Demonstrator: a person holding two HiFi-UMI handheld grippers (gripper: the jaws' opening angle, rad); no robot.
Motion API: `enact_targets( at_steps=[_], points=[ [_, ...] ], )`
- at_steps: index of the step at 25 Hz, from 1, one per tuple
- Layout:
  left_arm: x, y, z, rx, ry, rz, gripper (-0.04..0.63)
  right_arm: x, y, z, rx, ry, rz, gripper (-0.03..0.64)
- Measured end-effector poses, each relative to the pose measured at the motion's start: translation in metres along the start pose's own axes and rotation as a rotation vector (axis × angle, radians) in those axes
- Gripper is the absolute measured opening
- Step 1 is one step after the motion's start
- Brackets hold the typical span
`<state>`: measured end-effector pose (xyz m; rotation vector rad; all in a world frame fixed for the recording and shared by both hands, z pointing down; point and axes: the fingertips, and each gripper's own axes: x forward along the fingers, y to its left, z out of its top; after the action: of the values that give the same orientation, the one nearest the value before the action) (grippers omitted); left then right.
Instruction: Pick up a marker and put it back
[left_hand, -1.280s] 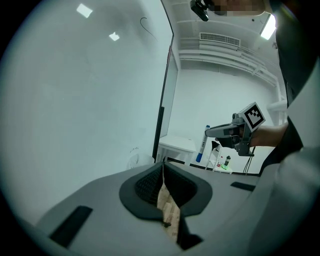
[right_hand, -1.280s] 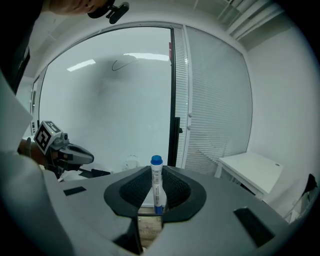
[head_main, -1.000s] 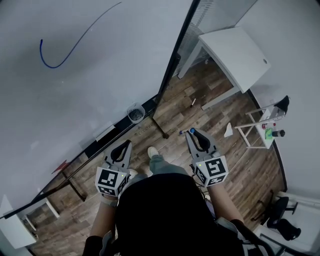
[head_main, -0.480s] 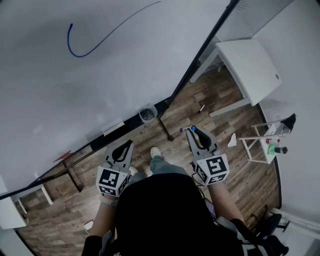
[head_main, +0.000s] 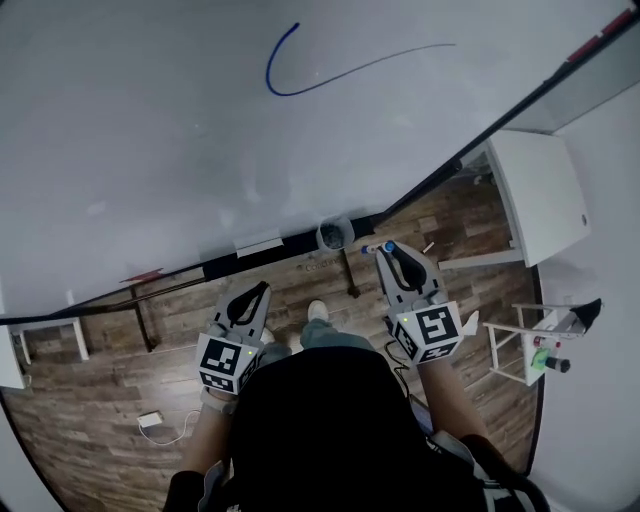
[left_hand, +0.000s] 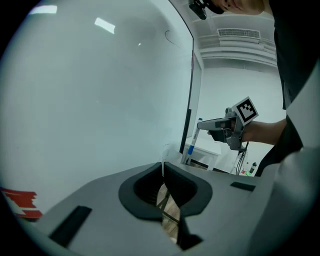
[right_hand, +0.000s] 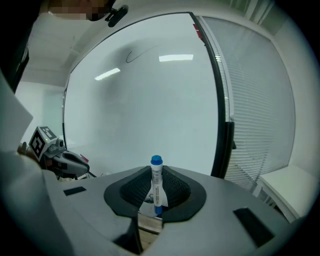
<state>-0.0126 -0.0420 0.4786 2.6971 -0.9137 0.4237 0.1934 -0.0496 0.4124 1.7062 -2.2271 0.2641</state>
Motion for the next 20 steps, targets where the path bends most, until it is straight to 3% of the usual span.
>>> enact_targets(
  at_steps=[8, 20],
  points=[
    [-0.025, 0.018, -0.005, -0.042, -0.020, 0.162, 0.023, 0.052, 0.021, 0.009, -0.060, 0.006, 0.174, 0.092],
    [-0.064, 0.031, -0.024, -0.135, -0.013, 0.378, 0.023, 0.103, 0.049, -0.031, -0.132, 0.094, 0.343, 0.092]
  ],
)
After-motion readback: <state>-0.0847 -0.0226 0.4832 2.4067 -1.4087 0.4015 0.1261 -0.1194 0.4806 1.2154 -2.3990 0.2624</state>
